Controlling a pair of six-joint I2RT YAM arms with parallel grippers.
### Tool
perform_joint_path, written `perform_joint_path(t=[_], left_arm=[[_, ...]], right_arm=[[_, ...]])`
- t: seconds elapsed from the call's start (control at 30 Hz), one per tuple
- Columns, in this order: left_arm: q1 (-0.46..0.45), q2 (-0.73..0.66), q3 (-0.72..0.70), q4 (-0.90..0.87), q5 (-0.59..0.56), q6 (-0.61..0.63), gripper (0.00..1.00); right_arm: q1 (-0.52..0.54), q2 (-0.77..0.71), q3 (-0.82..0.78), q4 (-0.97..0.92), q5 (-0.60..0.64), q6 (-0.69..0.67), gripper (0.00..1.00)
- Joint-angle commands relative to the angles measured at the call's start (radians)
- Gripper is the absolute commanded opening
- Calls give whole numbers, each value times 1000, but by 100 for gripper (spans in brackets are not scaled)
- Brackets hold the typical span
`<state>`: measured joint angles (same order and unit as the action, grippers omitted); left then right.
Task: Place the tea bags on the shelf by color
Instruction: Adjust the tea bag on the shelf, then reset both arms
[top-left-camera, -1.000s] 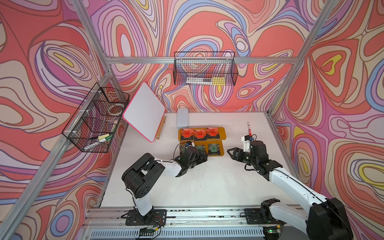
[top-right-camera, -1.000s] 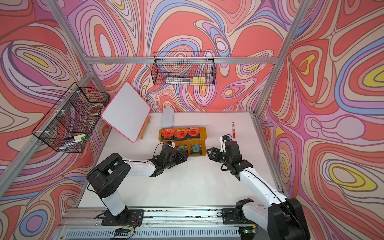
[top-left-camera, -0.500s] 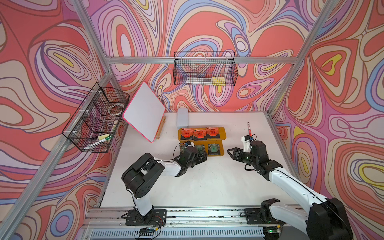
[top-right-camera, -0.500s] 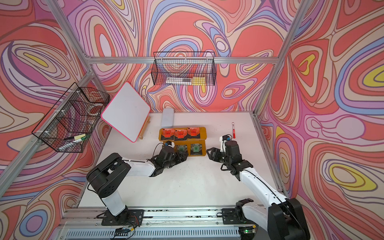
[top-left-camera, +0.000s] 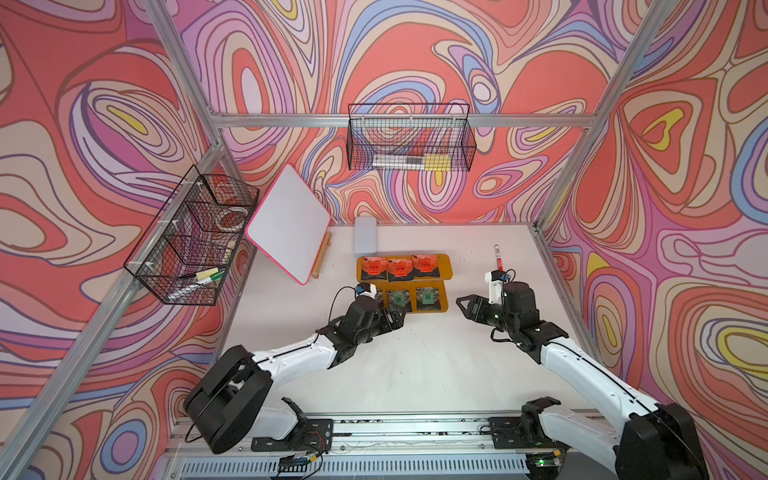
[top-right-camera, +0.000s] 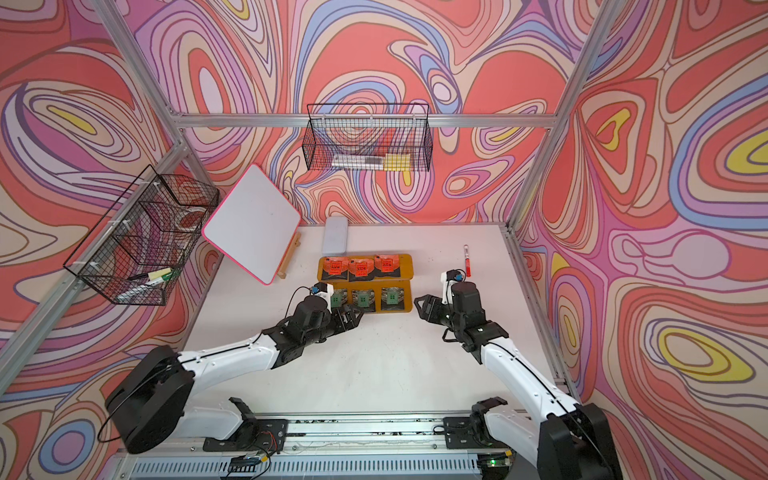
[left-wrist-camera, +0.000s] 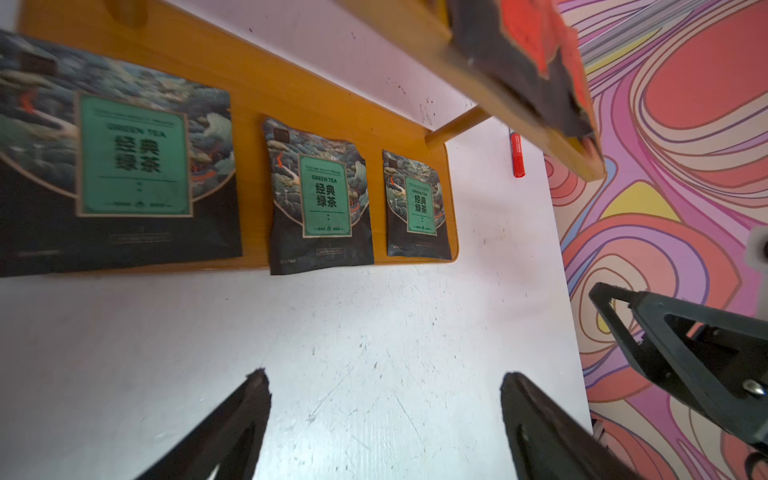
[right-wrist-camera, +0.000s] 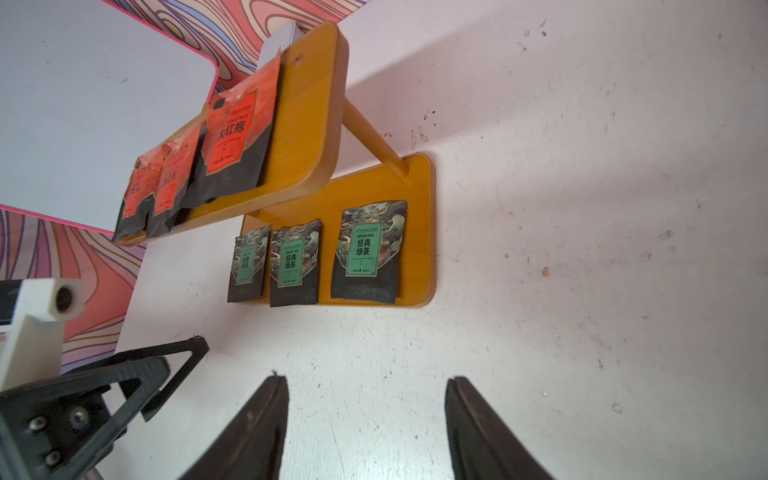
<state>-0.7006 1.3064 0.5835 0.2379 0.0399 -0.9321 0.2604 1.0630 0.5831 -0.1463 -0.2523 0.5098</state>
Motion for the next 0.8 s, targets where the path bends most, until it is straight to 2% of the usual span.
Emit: perform_joint_path(t=[0.0,0.23,0.3,0.4,0.57,0.77], left_arm=[[4,-119,-26,-195,-111,80,96],[6,-377,-57,-355,-306,240,99],[7,-424,-92,-371,-345,296,99],[7,-489,-114,-355,-373,406,99],[7,-604,-154,-302,-517,527,99],[9,-654,-231,-65,-637,784,99]], right_arm=[[-6,-26,21,-23,32,-28,62],[-6,-75,44,-71,150,-82,65],[-6,-86,49,-77,185,-105,98],[-6,-87,70,-97,220,-157,98],[-6,-130,46,-50,291,-228,98],[-6,-204,-28,47,415,-265,98]])
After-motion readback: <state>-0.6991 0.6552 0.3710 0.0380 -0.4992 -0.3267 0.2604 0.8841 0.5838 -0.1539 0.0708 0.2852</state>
